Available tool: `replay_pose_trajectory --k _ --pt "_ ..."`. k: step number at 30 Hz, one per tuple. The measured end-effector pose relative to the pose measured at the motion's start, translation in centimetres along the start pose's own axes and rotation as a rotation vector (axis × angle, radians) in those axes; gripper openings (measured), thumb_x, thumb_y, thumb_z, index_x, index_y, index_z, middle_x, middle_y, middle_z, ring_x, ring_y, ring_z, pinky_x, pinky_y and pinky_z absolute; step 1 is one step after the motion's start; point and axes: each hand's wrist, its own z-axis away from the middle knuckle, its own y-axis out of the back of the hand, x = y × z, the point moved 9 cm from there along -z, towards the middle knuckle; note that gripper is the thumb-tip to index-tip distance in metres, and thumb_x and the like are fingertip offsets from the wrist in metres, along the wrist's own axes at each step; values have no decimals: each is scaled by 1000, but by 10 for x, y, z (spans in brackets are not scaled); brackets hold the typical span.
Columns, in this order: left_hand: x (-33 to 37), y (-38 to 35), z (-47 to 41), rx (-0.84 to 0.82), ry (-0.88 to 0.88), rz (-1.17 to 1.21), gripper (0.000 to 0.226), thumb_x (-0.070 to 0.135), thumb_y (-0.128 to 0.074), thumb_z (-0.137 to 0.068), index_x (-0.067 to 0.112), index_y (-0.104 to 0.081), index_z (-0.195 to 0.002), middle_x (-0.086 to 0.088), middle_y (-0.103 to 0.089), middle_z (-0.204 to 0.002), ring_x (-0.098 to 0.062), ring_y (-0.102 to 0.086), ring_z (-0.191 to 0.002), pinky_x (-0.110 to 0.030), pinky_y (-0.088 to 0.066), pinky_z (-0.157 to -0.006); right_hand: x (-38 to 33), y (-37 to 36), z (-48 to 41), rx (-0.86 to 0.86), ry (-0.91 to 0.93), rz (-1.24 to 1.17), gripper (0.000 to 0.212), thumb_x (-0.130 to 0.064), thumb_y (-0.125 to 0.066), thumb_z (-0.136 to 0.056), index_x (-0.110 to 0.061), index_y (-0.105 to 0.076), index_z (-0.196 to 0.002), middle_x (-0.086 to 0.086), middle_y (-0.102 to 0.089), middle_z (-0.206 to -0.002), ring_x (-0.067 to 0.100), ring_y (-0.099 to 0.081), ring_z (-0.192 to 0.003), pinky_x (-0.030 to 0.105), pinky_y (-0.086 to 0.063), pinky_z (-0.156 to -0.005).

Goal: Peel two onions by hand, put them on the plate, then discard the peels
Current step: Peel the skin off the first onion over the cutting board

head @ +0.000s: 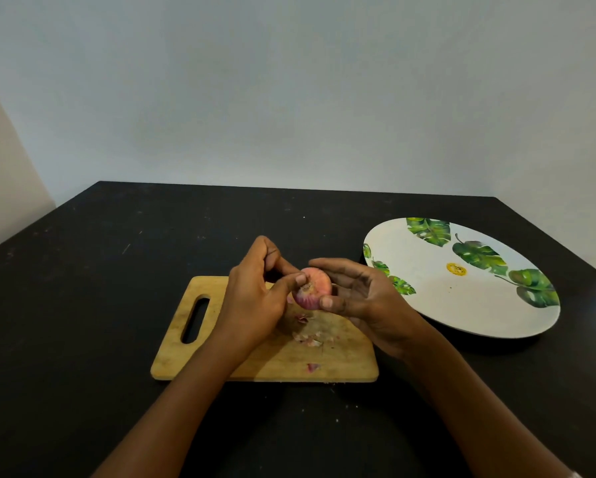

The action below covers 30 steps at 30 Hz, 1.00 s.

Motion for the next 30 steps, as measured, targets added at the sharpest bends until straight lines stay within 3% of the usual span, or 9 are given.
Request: replay_pose_trajectory --k 9,13,16,19,21,24,27,30 --pt "-4 1 0 8 124 210 31 0 -64 -80 13 -38 -72 -3 -63 -68 -8 -67 -71 -22 -55 -63 -5 -8 5 -189 -32 -226 57 -18 -84 -64 -15 -68 -119 15 -62 -128 33 -58 -120 35 -55 -89" --pt "-11 22 -3 183 135 234 27 2 -65 -80 12 -41 -75 -2 -62 -66 -6 -65 -67 -16 -52 -62 -5 -3 6 -208 -20 -230 60 -23 -87 -64 -15 -67 -120 13 -62 -127 32 -59 -120 34 -55 -87" --pt "-16 38 -4 285 102 83 24 7 -70 -78 9 -46 -79 -3 -62 -72 -3 -65 -69 -16 -52 -62 -7 7 2 -121 -4 -284 71 -25 -91 -59 -9 -63 -122 15 -63 -126 32 -61 -117 32 -56 -84" --pt "-15 24 -2 212 44 -153 30 19 -76 -72 18 -49 -83 2 -58 -71 -4 -60 -67 -13 -50 -61 -1 17 -1 -3 -26 -311 81 -25 -95 -49 -7 -62 -120 14 -66 -122 30 -64 -112 31 -58 -77" --pt "-15 10 -1 131 28 -214 45 16 -77 -72 29 -43 -98 9 -59 -79 -2 -60 -74 -9 -48 -64 3 20 -2 37 -31 -334 82 -24 -95 -48 -5 -62 -120 16 -65 -123 32 -64 -112 33 -58 -77" --pt "-7 -4 1 53 -56 -256 65 13 -74 -77 43 -31 -115 19 -52 -97 -2 -57 -88 -10 -49 -69 5 22 -4 86 -25 -346 68 -15 -89 -57 -4 -62 -119 19 -63 -125 33 -64 -112 34 -59 -79" --pt "3 -12 5 8 -132 -229 54 22 -73 -77 49 -38 -107 23 -55 -96 2 -57 -92 -8 -48 -72 8 19 -3 109 -44 -351 49 0 -73 -70 -5 -62 -117 18 -63 -123 35 -65 -110 37 -59 -80" --pt "7 -12 6 25 -185 -210 48 19 -74 -76 43 -45 -106 19 -59 -95 4 -60 -89 -2 -45 -73 11 17 -2 104 -68 -336 47 5 -69 -69 -6 -64 -114 16 -62 -123 34 -66 -109 39 -59 -80"
